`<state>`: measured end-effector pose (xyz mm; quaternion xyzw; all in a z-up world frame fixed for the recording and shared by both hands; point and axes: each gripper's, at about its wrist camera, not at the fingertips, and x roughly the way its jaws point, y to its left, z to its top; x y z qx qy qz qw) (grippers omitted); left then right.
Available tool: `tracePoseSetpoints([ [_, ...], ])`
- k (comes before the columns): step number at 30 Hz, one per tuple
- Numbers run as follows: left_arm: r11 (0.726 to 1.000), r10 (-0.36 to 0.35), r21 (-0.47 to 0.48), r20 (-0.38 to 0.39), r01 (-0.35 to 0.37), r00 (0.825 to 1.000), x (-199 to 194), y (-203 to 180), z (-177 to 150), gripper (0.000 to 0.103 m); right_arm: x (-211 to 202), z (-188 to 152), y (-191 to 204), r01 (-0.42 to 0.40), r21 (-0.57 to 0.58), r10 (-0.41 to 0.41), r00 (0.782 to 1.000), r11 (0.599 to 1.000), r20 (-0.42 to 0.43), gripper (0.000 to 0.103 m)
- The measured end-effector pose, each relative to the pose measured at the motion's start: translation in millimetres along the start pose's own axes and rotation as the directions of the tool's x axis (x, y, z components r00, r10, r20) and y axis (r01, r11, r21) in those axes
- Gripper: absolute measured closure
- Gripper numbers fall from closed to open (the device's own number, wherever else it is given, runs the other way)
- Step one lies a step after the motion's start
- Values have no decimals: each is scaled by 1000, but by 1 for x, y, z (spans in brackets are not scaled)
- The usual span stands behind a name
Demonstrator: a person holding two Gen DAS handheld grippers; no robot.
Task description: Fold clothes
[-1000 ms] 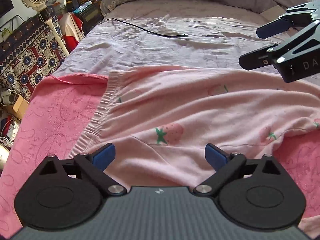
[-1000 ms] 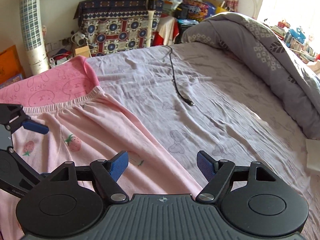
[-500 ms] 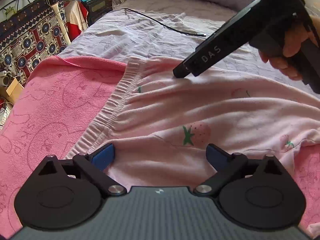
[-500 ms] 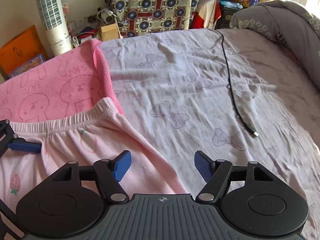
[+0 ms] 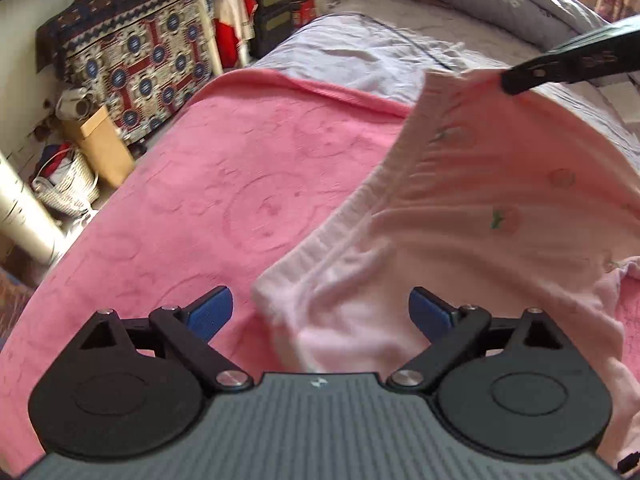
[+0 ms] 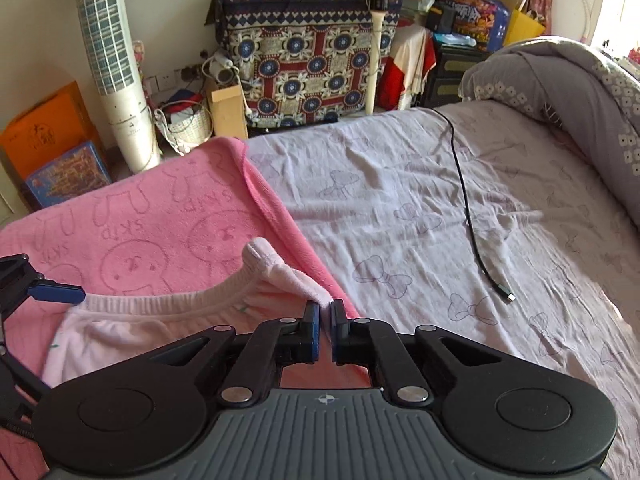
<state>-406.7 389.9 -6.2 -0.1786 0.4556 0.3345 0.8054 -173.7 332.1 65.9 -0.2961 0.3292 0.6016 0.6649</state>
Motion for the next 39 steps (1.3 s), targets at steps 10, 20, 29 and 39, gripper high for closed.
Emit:
tracePoseSetpoints([
  [10,981,49,-185,-37,-55,998,-13,49,-28,6,-10,-23,103,-55,-77,57,998,996,19,91],
  [20,990,86,-107,-25,-88,996,0,40,-32,3,34,-33,42,153,-281,-169,985,947,-33,56],
  [29,941,58,-335,26,-46,998,-37,92,-38,4,-15,-6,80,3,16,-3,1000,1000,2,98],
  [39,888,70,-456,-14,-69,997,-54,122,-66,5,52,-44,184,-103,48,109,984,993,-139,98],
])
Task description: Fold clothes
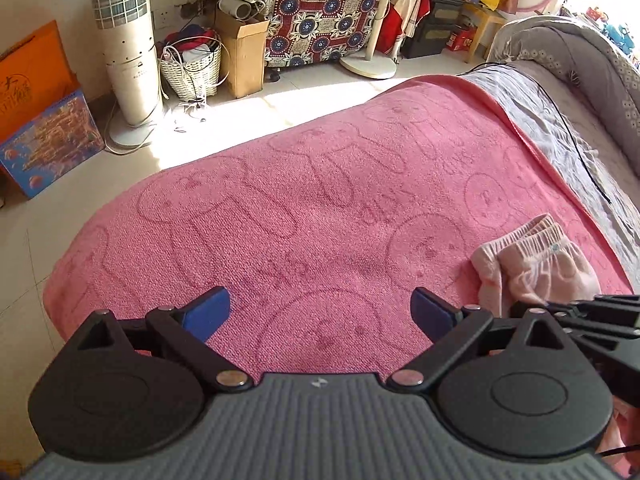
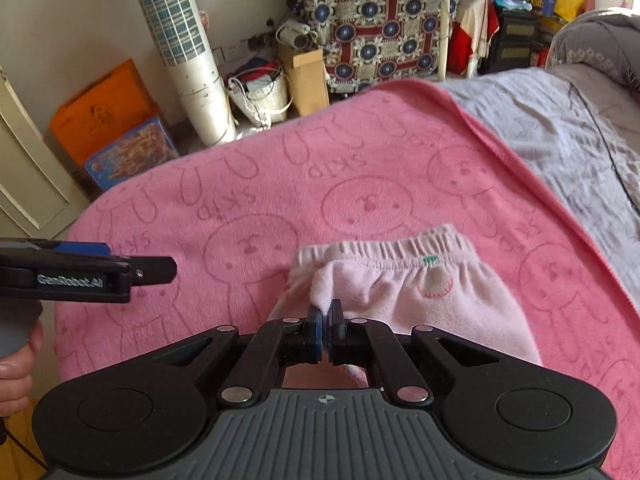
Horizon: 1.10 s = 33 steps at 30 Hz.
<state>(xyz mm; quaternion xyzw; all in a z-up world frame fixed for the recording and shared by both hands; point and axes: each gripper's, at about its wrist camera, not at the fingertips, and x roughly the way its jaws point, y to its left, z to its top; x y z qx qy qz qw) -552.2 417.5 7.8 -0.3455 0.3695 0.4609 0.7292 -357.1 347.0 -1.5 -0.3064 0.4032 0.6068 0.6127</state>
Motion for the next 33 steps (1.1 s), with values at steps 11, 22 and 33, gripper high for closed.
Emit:
tracePoseSetpoints([
  [11,956,-262,134,-3,260,965,0,-73,20,5,-42,-35,-18,-55,39,50,992,998,113,77],
  [22,965,-147,190,-181,182,972,59,-132,8,5,-174,-165,-200,515,212,-471,853,831,-227,57],
  [33,951,-8,304,-158,56,987,67,-154,-4,3,-264,-329,-457,342,916,-306,866,-210,-394,51],
])
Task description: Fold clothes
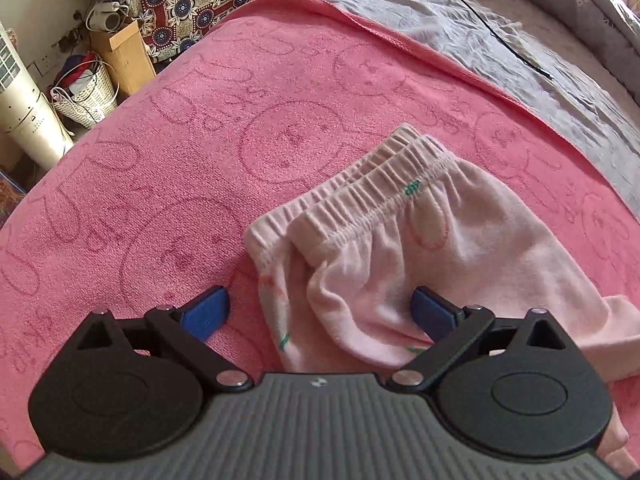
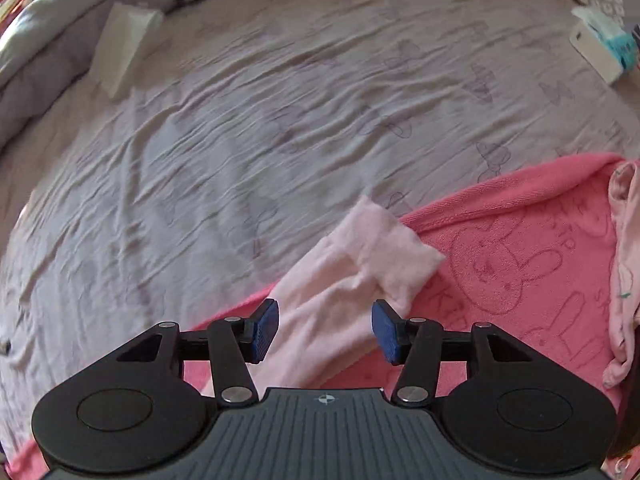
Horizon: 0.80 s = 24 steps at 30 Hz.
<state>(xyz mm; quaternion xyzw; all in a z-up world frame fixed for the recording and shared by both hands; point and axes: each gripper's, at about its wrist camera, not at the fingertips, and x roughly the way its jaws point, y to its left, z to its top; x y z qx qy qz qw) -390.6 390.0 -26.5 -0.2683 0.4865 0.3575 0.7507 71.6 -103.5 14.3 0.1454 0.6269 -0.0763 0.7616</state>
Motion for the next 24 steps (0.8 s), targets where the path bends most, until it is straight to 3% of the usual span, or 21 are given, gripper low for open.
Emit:
tracePoseSetpoints([
  [2,1000,11,-5,-2,-11,1000,1,-2,1,3,18,14,4,13,36,-13,1000,999,-14,51],
  [6,999,37,-13,-3,-37,999,4,-7,3,1,53,26,16,149,2,-149,989,989,-14,51],
  [9,999,48,-23,-5,-48,999,6,-9,4,0,70,28,10,170,1,-170,985,985,-25,52],
  [11,998,54,-24,-6,-54,999,7,-9,5,0,68,27,5,176,3,-176,984,984,-8,65],
  [12,998,56,-25,-6,-56,998,7,-9,5,0,67,26,2,179,4,-179,984,984,0,77],
  [13,998,58,-25,-6,-58,998,7,-10,5,0,61,24,-4,162,10,-162,987,987,10,85],
  [18,999,49,-19,-15,-50,999,8,-9,6,0,7,6,-54,34,11,-34,996,999,84,86],
  [24,999,43,15,-48,-43,998,10,-5,11,0,-89,-38,-123,-67,-57,77,976,996,206,86],
])
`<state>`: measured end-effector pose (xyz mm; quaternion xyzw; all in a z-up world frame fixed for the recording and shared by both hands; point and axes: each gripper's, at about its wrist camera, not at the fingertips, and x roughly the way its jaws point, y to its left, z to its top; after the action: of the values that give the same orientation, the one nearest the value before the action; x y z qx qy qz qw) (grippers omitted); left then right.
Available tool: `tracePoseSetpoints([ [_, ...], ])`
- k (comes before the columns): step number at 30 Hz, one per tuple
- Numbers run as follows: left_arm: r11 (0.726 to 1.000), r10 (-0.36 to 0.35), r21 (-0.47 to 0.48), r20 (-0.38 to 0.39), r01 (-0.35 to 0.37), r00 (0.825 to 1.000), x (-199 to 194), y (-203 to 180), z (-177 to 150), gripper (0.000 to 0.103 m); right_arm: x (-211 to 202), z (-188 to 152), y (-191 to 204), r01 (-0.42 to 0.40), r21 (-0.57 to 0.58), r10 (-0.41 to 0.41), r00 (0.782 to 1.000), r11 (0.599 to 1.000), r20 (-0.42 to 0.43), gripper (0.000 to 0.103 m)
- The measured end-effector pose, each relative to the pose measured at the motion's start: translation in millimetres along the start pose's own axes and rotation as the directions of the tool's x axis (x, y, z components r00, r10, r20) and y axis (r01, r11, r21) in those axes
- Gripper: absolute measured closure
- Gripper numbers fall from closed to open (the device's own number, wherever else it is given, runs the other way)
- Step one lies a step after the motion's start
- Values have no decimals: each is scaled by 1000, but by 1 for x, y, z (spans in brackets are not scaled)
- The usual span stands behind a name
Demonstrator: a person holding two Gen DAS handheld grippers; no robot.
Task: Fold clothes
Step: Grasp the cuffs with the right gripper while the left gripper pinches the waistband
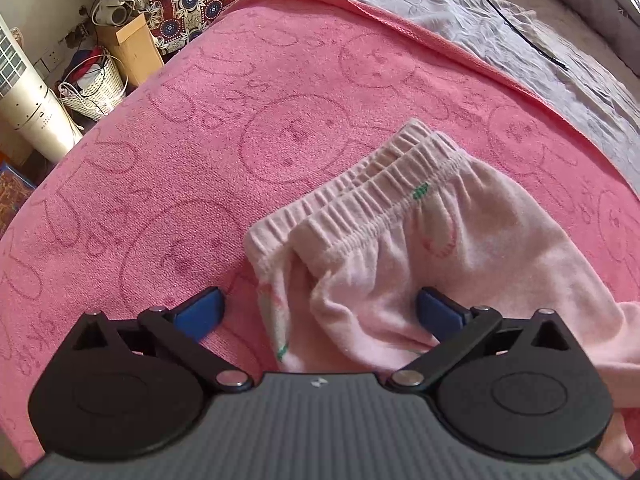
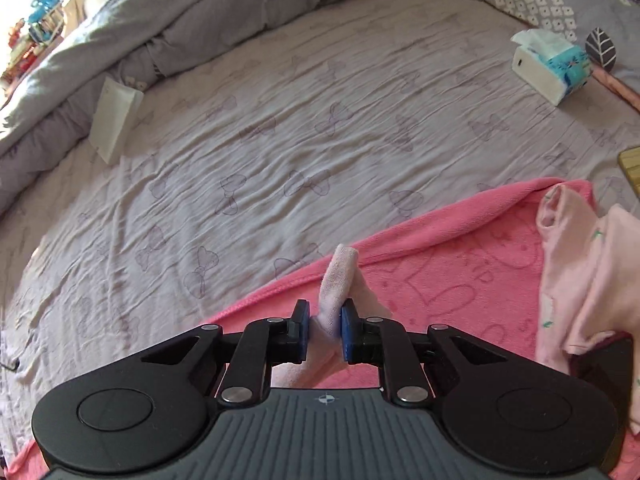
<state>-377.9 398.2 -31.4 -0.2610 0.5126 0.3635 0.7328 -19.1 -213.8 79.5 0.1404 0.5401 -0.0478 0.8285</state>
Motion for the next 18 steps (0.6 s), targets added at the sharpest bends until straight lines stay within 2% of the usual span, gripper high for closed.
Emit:
tracePoseSetpoints([
  [3,1000,0,15,-21,0,1000,1,2,5,0,-41,-49,-43,9,-20,-8,1000,1000,13,86],
  [6,1000,2,30,-41,-1,999,3,3,9,0,-61,-119,-82,50,-35,-50,999,998,-8,86],
  [10,998,13,61,-64,-9,998,4,3,17,0,-53,-195,-120,104,-53,-108,992,993,-69,86],
  [12,998,19,68,-72,-14,997,5,4,22,0,-42,-218,-127,124,-89,-131,988,988,-85,84],
  [13,997,21,71,-76,-16,997,5,5,24,0,-39,-228,-126,134,-141,-145,987,981,-72,81],
  [14,997,23,73,-81,-17,996,6,5,26,0,-42,-234,-120,166,-206,-178,983,964,-42,77],
  [16,996,25,91,-87,-17,996,7,5,29,0,-50,-242,-105,243,-329,-246,969,913,31,57],
  [17,994,26,104,-85,-17,996,7,4,29,0,-59,-248,-93,286,-417,-268,958,863,104,53],
  [18,993,25,115,-82,-16,996,7,3,29,0,-70,-254,-79,335,-504,-277,942,796,189,50],
])
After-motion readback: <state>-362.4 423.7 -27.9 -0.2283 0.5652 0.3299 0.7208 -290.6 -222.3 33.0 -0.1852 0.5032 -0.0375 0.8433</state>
